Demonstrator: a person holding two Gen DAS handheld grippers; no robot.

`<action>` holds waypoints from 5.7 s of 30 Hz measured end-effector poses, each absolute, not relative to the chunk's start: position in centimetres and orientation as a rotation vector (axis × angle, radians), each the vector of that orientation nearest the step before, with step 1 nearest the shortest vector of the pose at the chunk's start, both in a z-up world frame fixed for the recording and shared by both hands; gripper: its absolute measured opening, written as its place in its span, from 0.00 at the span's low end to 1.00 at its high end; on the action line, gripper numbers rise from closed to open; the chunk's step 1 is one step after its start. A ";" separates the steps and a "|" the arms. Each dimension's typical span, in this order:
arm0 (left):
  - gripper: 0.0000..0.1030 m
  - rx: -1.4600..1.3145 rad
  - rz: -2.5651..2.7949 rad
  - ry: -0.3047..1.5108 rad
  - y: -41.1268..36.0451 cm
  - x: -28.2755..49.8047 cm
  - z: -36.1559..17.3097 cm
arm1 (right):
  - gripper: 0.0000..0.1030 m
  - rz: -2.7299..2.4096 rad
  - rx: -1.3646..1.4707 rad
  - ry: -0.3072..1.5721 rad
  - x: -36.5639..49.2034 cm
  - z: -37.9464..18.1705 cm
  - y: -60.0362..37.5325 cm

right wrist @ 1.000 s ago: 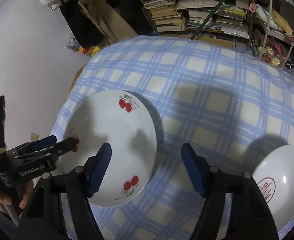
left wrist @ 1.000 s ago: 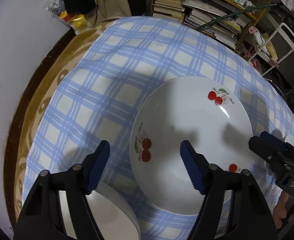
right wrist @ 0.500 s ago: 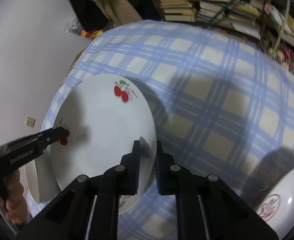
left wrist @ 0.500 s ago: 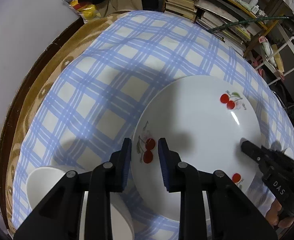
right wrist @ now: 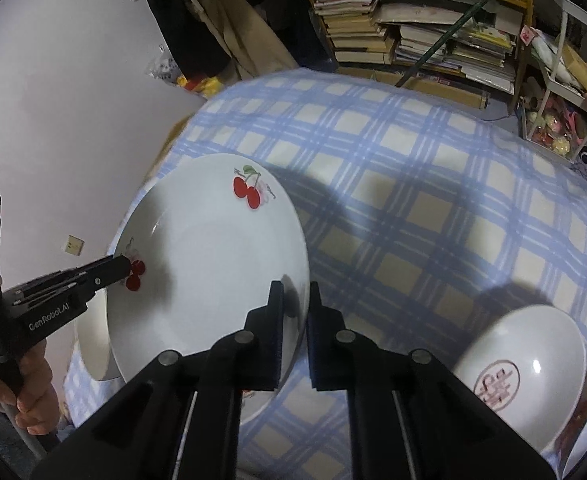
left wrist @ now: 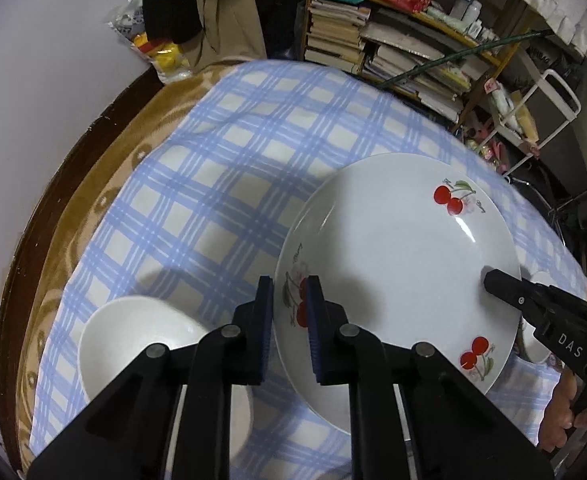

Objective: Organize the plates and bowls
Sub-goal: 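Lift the second cherry plate off the cloth with both tools, then carry the cherry plate over the first cherry plate with both tools, then lower the cherry plate onto the first plate and open both tools, then move both tools to the plain white bowl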

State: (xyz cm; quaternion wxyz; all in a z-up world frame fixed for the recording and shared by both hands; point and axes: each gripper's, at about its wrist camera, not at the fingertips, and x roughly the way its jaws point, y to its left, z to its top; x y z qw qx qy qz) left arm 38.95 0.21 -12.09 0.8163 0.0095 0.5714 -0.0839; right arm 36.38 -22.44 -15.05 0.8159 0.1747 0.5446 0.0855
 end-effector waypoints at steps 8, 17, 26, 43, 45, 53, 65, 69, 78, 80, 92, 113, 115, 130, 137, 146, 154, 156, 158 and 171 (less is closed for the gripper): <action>0.15 0.011 -0.208 1.166 0.1 35.2 -8.5 | 0.10 0.191 0.396 1.122 33.1 -11.7 -23.0; 0.15 -0.008 -0.216 1.153 0.0 30.4 -6.8 | 0.10 0.193 0.382 1.108 28.7 -9.4 -23.2; 0.15 0.037 -0.214 1.131 -1.1 24.7 -6.2 | 0.10 0.176 0.378 1.088 23.5 -8.0 -23.7; 0.15 0.047 -0.145 1.257 0.7 15.7 -9.8 | 0.08 0.227 0.320 1.108 15.2 -7.7 -21.1; 0.15 0.026 -0.136 1.270 1.3 15.2 -10.4 | 0.07 0.229 0.300 1.124 14.5 -8.4 -20.4; 0.15 0.023 -0.089 1.324 2.2 13.1 -13.3 | 0.07 0.220 0.276 1.165 12.8 -11.1 -18.4; 0.15 0.062 -0.087 1.388 1.7 12.5 -15.5 | 0.08 0.194 0.337 1.196 11.9 -13.9 -18.9; 0.15 0.066 -0.080 1.401 1.7 12.5 -16.0 | 0.08 0.194 0.354 1.211 11.8 -14.7 -19.1; 0.15 0.074 -0.065 1.417 1.2 13.2 -17.3 | 0.08 0.155 0.369 1.234 11.7 -16.4 -19.0; 0.15 0.073 -0.065 1.419 1.1 13.1 -17.4 | 0.08 0.156 0.371 1.237 11.6 -16.6 -19.1; 0.15 0.025 -0.069 1.424 1.3 13.2 -17.8 | 0.10 0.073 0.234 1.166 11.1 -16.4 -18.0; 0.16 0.039 -0.100 1.397 -0.7 13.1 -17.5 | 0.12 0.055 0.246 1.090 10.4 -17.1 -18.5; 0.16 0.048 -0.098 1.390 -0.2 13.1 -17.2 | 0.12 0.050 0.250 1.075 10.3 -17.0 -18.5; 0.20 0.074 -0.092 1.354 0.4 13.5 -16.4 | 0.13 0.036 0.278 1.066 10.1 -17.0 -19.1; 0.21 0.019 -0.073 1.355 1.1 12.9 -15.6 | 0.13 0.021 0.276 1.076 9.8 -17.1 -18.9; 0.29 -0.014 -0.073 1.299 2.0 12.7 -13.3 | 0.23 0.012 0.283 1.081 10.1 -16.1 -19.1; 0.49 0.011 -0.031 1.197 4.4 14.6 -9.3 | 0.51 0.025 0.221 1.037 12.0 -13.8 -18.2; 0.51 0.012 -0.002 1.185 5.1 15.2 -8.6 | 0.56 0.034 0.195 1.026 12.9 -13.1 -17.7; 0.55 0.029 0.041 1.163 6.2 15.9 -7.7 | 0.66 0.046 0.164 1.011 14.0 -12.3 -16.9; 0.84 -0.013 0.167 1.064 14.7 22.6 -5.0 | 1.00 0.130 0.102 0.890 22.0 -8.0 -11.4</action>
